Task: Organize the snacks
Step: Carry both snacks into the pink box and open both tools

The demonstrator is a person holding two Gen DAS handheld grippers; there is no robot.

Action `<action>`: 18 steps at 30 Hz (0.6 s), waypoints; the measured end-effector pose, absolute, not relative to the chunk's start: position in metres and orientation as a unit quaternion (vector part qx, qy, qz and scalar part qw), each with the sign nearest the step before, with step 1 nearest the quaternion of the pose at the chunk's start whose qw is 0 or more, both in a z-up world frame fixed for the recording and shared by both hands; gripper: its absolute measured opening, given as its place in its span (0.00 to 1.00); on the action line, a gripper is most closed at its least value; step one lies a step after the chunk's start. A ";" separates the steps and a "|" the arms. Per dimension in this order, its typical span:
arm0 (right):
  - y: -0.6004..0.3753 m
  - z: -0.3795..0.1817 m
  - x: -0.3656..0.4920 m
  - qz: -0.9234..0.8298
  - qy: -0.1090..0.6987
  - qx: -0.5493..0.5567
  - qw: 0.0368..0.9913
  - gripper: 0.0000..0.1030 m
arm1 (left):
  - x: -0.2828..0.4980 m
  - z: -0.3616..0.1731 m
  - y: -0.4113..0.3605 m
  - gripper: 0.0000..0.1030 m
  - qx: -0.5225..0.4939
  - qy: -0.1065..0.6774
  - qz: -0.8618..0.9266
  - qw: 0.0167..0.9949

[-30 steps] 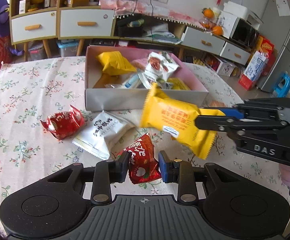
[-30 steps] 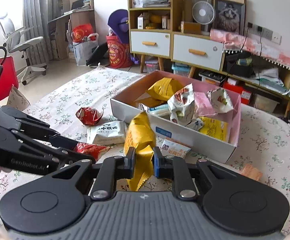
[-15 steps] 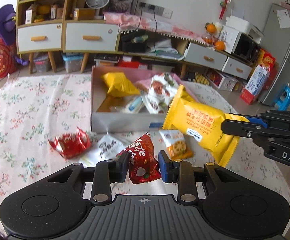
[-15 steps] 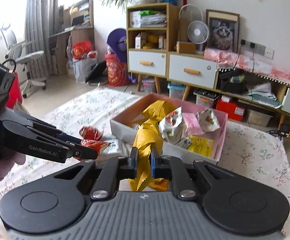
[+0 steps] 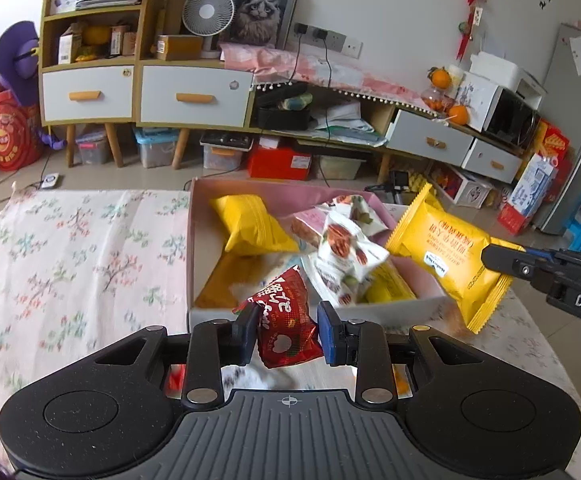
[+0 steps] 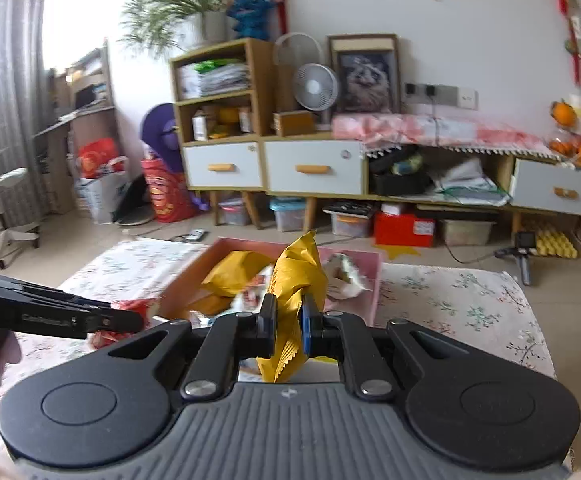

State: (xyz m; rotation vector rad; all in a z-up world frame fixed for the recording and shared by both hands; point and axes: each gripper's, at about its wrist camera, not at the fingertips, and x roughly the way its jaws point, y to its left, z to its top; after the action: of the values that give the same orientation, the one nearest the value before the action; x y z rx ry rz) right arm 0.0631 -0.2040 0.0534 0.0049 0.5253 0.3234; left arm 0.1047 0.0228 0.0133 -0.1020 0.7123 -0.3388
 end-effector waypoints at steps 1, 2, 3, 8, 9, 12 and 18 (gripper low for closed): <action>-0.203 0.050 0.068 0.153 0.261 -0.003 0.953 0.10 | 0.112 0.012 0.020 0.28 -0.046 0.349 -0.168 0.921; -0.201 0.047 0.074 0.147 0.264 -0.007 0.953 0.10 | 0.119 0.009 0.018 0.28 -0.042 0.351 -0.169 0.920; -0.201 0.045 0.078 0.141 0.266 -0.008 0.953 0.10 | 0.126 0.007 0.016 0.28 -0.039 0.353 -0.167 0.920; -0.200 0.034 0.094 0.121 0.276 -0.009 0.953 0.10 | 0.157 -0.006 0.009 0.28 -0.035 0.365 -0.162 0.916; -0.200 0.032 0.097 0.119 0.279 -0.008 0.953 0.10 | 0.163 -0.010 0.007 0.28 -0.032 0.369 -0.161 0.915; -0.200 0.026 0.103 0.115 0.281 -0.009 0.953 0.10 | 0.175 -0.018 0.005 0.28 -0.022 0.378 -0.151 0.913; -0.199 0.022 0.111 0.112 0.281 -0.009 0.953 0.10 | 0.189 -0.030 0.012 0.28 -0.027 0.384 -0.117 0.915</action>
State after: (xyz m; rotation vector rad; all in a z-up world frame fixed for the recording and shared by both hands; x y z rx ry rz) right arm 0.1110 -0.1990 0.0224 -0.0179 0.5718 0.2266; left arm 0.1887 0.0115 -0.0297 -0.0558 0.7914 -0.2405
